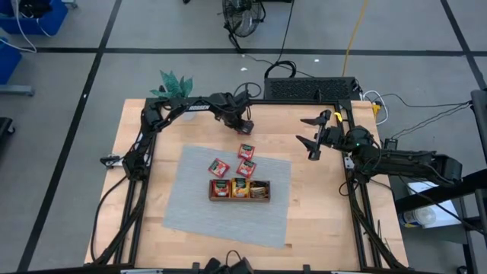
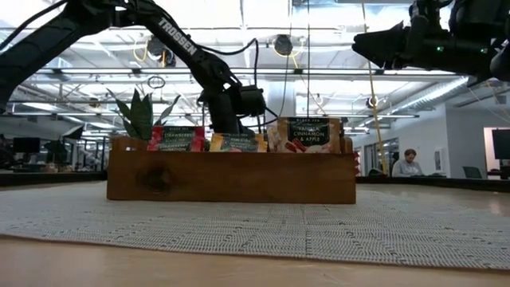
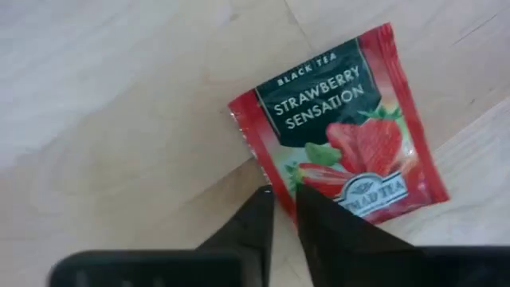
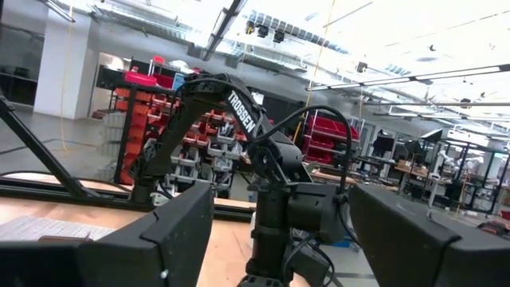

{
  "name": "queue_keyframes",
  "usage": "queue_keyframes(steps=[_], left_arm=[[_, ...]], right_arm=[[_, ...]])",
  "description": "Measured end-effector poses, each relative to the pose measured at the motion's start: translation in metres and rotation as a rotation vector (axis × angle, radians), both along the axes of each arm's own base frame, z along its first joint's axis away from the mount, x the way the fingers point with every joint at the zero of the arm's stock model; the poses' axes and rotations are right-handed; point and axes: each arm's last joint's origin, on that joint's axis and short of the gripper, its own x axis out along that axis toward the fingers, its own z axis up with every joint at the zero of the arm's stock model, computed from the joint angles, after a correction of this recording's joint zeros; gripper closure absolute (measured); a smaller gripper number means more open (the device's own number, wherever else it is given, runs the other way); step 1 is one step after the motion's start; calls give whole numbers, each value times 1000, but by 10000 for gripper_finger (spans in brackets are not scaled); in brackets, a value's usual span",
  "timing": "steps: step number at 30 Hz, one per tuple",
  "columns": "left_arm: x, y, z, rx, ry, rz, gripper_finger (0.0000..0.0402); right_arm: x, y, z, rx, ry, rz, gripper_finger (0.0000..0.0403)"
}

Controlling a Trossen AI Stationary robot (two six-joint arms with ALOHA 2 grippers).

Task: Pick & Place Tea
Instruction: Put the red tea bag into the left compartment of the wood organizer

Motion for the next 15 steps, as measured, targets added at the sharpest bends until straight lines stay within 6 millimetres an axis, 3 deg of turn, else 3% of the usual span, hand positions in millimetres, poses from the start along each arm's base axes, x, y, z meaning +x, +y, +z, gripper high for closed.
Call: queue_keyframes(steps=[6, 15], left_arm=[[0, -5, -1, 27, 45, -54, 394], [-25, -27, 1, -116, 330, -132, 399]], right_arm=[[0, 0, 0, 0, 0, -2, 133], [0, 0, 0, 25, -5, 6, 133]])
